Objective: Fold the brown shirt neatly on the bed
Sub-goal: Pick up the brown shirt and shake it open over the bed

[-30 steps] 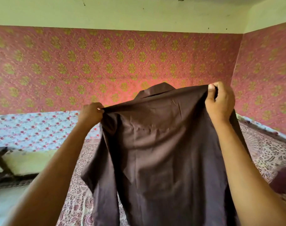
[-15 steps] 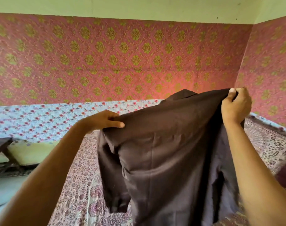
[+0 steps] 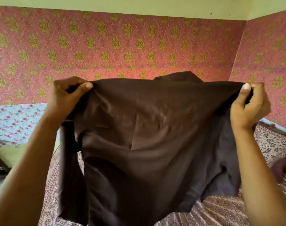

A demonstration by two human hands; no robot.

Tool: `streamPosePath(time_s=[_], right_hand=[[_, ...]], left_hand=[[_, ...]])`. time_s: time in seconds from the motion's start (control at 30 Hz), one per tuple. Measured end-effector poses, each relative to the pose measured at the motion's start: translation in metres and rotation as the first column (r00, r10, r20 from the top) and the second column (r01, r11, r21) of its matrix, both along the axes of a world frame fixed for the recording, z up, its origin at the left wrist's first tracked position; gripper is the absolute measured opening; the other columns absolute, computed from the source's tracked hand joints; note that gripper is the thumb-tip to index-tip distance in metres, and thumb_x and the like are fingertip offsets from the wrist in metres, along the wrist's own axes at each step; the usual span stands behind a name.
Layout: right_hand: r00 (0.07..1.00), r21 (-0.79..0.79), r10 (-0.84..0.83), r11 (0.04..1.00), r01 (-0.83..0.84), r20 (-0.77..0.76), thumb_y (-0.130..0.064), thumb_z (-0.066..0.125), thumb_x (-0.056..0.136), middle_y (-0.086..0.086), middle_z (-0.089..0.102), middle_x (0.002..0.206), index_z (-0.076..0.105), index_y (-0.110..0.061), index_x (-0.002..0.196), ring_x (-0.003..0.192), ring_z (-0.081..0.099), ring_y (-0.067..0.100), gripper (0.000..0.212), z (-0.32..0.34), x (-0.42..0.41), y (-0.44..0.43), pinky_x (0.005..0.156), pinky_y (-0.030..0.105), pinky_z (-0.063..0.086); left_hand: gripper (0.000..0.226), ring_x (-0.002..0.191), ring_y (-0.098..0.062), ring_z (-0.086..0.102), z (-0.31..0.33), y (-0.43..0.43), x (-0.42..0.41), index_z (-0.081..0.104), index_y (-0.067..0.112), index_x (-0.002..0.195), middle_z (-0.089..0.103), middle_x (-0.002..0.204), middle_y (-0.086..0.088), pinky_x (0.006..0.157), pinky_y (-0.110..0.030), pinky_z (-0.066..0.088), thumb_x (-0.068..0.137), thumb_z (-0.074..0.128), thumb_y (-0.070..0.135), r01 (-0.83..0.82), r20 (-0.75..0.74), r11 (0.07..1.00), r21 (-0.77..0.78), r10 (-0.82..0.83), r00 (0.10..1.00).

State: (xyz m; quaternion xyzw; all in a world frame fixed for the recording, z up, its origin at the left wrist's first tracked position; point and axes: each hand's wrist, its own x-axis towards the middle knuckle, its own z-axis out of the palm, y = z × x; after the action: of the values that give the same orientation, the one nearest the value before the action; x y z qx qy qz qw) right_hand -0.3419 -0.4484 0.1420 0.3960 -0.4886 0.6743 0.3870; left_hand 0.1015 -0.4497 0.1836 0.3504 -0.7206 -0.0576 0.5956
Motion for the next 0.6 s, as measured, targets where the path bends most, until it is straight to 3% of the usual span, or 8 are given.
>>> streamPosePath(time_s=[0.07, 0.17, 0.27, 0.4, 0.47, 0.5, 0.53, 0.6], right_hand=[[0.997, 0.052, -0.055, 0.997, 0.058, -0.056, -0.026, 0.041, 0.098, 0.019, 0.057, 0.071, 0.053, -0.005, 0.079, 0.066, 0.048, 0.033, 0.031, 0.0, -0.012, -0.012, 0.056, 0.037, 0.028], [0.994, 0.236, -0.038, 0.97, 0.063, -0.107, -0.023, 0.043, 0.095, 0.02, 0.058, 0.074, 0.056, -0.004, 0.08, 0.069, 0.052, 0.038, 0.028, -0.018, -0.026, -0.042, 0.059, 0.041, 0.033], [0.987, 0.393, 0.059, 0.919, 0.003, -0.147, -0.019, 0.043, 0.089, 0.022, 0.056, 0.074, 0.054, 0.0, 0.078, 0.069, 0.053, 0.039, 0.025, -0.056, -0.036, -0.072, 0.06, 0.042, 0.034], [0.978, 0.535, 0.198, 0.835, -0.131, -0.069, -0.022, 0.039, 0.082, 0.026, 0.055, 0.073, 0.053, 0.005, 0.074, 0.071, 0.052, 0.041, 0.031, -0.116, -0.054, -0.121, 0.062, 0.043, 0.036], [0.974, 0.597, 0.222, 0.788, -0.151, -0.047, -0.022, 0.038, 0.08, 0.027, 0.056, 0.077, 0.053, 0.006, 0.077, 0.075, 0.053, 0.043, 0.032, -0.143, -0.06, -0.149, 0.065, 0.044, 0.036], [0.973, 0.631, 0.226, 0.761, -0.151, -0.04, -0.021, 0.039, 0.081, 0.027, 0.056, 0.078, 0.054, 0.005, 0.079, 0.076, 0.053, 0.042, 0.03, -0.155, -0.063, -0.167, 0.066, 0.044, 0.035], [0.972, 0.664, 0.232, 0.734, -0.145, -0.045, -0.019, 0.04, 0.082, 0.027, 0.056, 0.079, 0.054, 0.005, 0.08, 0.076, 0.053, 0.041, 0.028, -0.169, -0.065, -0.186, 0.067, 0.042, 0.032], [0.961, 0.72, 0.268, 0.679, -0.14, -0.067, -0.017, 0.042, 0.086, 0.024, 0.055, 0.08, 0.052, 0.003, 0.082, 0.077, 0.049, 0.036, 0.023, -0.198, -0.066, -0.227, 0.068, 0.039, 0.03]], left_hand=[[0.032, 0.065, 0.016, 0.054, 0.001, -0.015, -0.004, 0.066, 0.048, 0.07, 0.062, 0.067, 0.033, 0.064, -0.006, 0.042, 0.086, 0.064, 0.02, 0.004, 0.025, 1.0, 0.029, -0.005, 1.0], [0.025, 0.061, 0.015, 0.054, -0.018, -0.054, -0.012, 0.065, 0.036, 0.07, 0.064, 0.065, 0.029, 0.06, -0.005, 0.041, 0.084, 0.068, 0.015, -0.051, 0.148, 0.977, 0.207, 0.02, 0.989], [0.022, 0.059, 0.012, 0.053, -0.054, -0.092, -0.017, 0.067, 0.039, 0.068, 0.064, 0.065, 0.027, 0.058, -0.008, 0.039, 0.079, 0.073, 0.021, -0.139, 0.281, 0.929, 0.344, 0.04, 0.959], [0.017, 0.062, 0.004, 0.056, -0.112, -0.137, -0.024, 0.069, 0.038, 0.071, 0.066, 0.066, 0.018, 0.061, -0.013, 0.043, 0.079, 0.072, 0.024, -0.123, 0.281, 0.846, 0.518, -0.033, 0.959], [0.005, 0.065, -0.003, 0.06, -0.14, -0.162, -0.025, 0.07, 0.033, 0.075, 0.068, 0.069, 0.014, 0.066, -0.023, 0.047, 0.078, 0.072, 0.037, -0.166, 0.277, 0.787, 0.595, -0.007, 0.961], [0.011, 0.068, -0.007, 0.061, -0.154, -0.179, -0.027, 0.07, 0.032, 0.077, 0.068, 0.071, 0.013, 0.068, -0.026, 0.048, 0.078, 0.071, 0.042, -0.199, 0.3, 0.768, 0.608, 0.01, 0.954], [0.01, 0.069, -0.006, 0.061, -0.169, -0.196, -0.031, 0.071, 0.03, 0.077, 0.067, 0.071, 0.013, 0.068, -0.023, 0.048, 0.08, 0.07, 0.04, -0.219, 0.306, 0.753, 0.621, 0.025, 0.952], [0.007, 0.062, 0.007, 0.056, -0.195, -0.228, -0.043, 0.068, 0.017, 0.079, 0.062, 0.065, 0.01, 0.06, -0.004, 0.039, 0.085, 0.067, 0.015, -0.231, 0.297, 0.757, 0.612, 0.051, 0.954]])
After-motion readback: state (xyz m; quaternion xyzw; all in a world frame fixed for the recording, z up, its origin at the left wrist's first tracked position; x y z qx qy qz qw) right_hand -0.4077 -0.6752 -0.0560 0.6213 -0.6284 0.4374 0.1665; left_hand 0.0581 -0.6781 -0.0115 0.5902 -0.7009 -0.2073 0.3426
